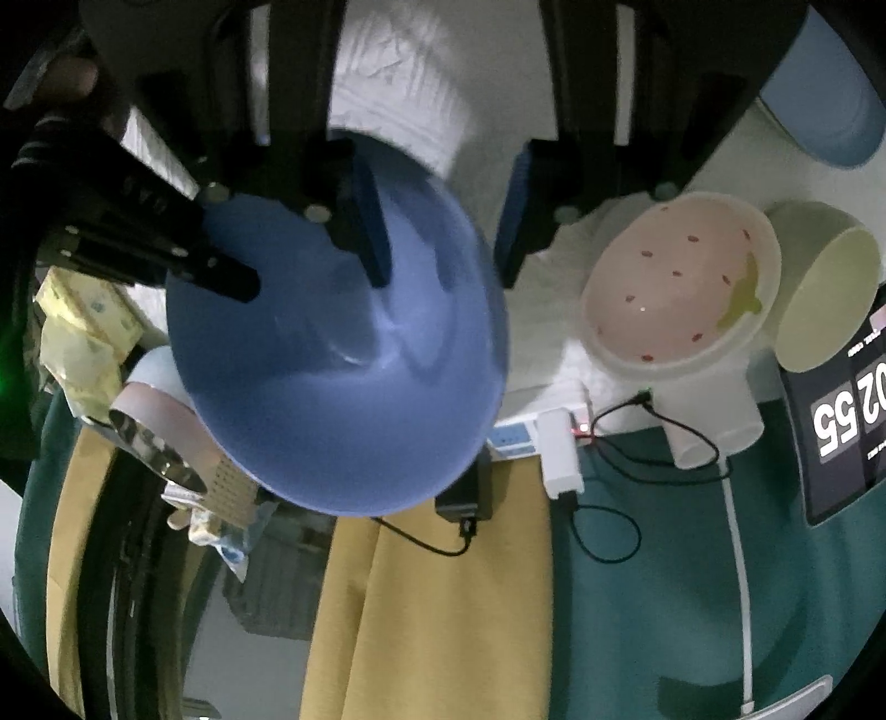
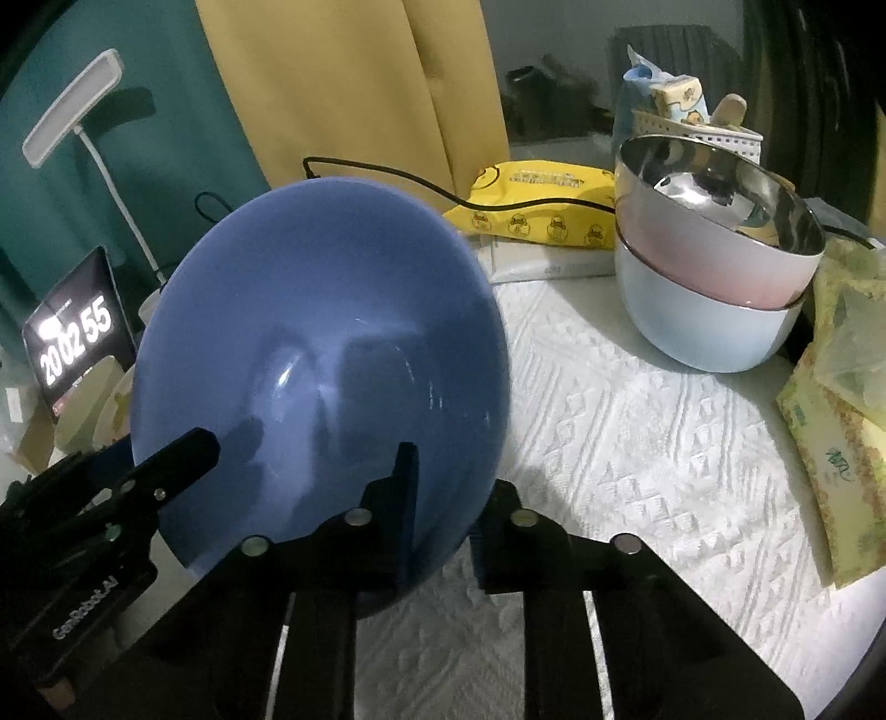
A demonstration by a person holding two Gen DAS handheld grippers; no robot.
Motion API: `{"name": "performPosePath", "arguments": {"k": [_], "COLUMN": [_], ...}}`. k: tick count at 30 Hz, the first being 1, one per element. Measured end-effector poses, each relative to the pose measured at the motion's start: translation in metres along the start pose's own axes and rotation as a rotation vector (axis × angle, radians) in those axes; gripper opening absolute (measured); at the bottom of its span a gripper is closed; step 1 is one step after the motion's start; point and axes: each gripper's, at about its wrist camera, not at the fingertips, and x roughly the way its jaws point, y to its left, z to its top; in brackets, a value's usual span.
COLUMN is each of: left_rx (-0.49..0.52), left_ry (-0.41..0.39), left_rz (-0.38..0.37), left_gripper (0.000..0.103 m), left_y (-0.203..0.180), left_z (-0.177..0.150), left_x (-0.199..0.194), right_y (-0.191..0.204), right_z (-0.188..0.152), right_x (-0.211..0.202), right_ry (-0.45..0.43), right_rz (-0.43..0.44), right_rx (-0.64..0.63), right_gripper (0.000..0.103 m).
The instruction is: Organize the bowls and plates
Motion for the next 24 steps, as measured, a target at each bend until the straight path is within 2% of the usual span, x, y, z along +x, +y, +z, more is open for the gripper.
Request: {"name": "performPosePath", "arguments": {"k": [4,24], "left_rx": [-0.010,-0.008], "left_ry": [0.010,-0.027], "left_rz": [0.011,-0.012], "left_gripper": [0.024,0.023], "left_y": [0.003,0.001], "left_z": [0.000,-0.014], "left_x": [-0.001,-0.063], "right_y": [0.000,0.017], "right_z": [-0.001,-0.020], "right_x": [-0.004,-0.062], "right_ry": [-0.002,-0.035], "right_rz": [-0.008,-0.004], "right_rx": [0.002,0.004], "right_gripper": [0.016,0.016]}}
